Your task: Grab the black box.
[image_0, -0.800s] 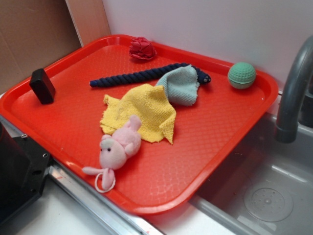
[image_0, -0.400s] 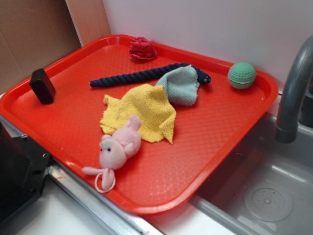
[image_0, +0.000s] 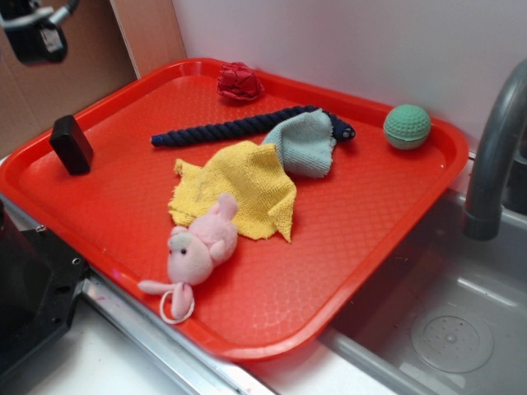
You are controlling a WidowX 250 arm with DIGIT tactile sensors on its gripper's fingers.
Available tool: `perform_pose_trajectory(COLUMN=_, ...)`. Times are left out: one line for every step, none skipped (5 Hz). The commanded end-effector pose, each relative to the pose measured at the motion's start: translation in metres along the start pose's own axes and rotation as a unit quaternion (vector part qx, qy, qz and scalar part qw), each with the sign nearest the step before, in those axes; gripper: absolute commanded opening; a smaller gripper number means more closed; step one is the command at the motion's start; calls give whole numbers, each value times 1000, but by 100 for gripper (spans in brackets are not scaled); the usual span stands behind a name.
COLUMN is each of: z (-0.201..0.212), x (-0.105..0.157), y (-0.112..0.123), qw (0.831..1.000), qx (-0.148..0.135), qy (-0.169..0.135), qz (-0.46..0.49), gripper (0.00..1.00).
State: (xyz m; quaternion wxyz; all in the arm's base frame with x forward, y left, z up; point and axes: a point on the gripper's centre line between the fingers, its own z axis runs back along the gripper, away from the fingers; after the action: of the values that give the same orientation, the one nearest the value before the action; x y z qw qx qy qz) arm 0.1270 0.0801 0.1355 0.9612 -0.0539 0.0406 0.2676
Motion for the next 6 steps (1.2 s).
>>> perform_pose_trajectory(z=-44, x=24, y=33, qw=985, qx=62, qy=-90, qz=130, gripper=100)
perform_pose_trajectory(z=-55, x=39, y=30, qw=986, qx=50, qy=-122, qz=104, gripper=100)
perform_pose_trajectory(z=-74, x=66, y=33, qw=980, qx=41, qy=-168, qz=100, gripper=100)
perform_pose_trajectory(z=-95, x=80, y=41, qw=983, qx=44, qy=-151, qz=98, gripper=100)
perform_pose_trajectory(z=-99, x=83, y=42, qw=982, qx=40, qy=-159, qz=92, gripper=63)
perform_pose_trajectory(z=-101, x=81, y=44, qw=980, qx=44, qy=-167, qz=98, gripper=0)
